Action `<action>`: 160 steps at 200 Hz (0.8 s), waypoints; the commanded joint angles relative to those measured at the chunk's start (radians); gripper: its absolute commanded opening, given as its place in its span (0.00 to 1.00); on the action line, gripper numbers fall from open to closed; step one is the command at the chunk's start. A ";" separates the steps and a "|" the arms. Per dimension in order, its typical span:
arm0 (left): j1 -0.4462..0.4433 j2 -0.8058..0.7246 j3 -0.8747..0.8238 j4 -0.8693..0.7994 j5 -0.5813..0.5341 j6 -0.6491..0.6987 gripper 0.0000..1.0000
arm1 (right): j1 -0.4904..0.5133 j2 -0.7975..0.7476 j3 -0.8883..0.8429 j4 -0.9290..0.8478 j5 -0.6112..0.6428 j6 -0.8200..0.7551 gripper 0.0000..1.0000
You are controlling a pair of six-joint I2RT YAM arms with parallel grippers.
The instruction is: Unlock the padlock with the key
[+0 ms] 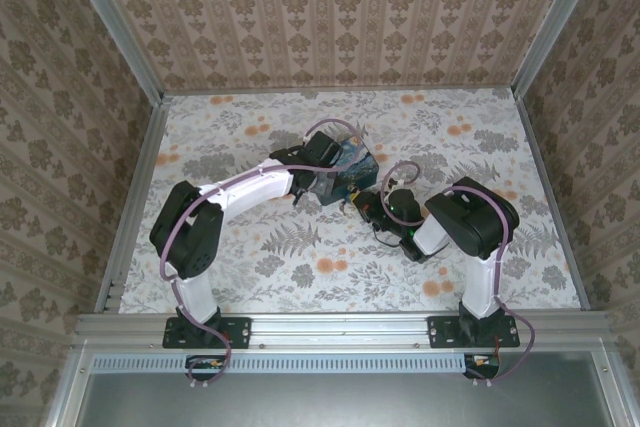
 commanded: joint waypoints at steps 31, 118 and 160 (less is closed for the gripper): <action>0.006 0.065 -0.038 -0.100 -0.018 0.025 0.91 | -0.031 0.014 -0.015 -0.013 0.083 0.017 0.00; 0.012 0.074 -0.048 -0.092 -0.003 0.022 0.90 | -0.076 -0.009 -0.005 -0.034 0.070 -0.020 0.00; 0.012 0.079 -0.051 -0.088 0.003 0.020 0.90 | -0.086 0.002 -0.009 0.048 0.084 0.016 0.00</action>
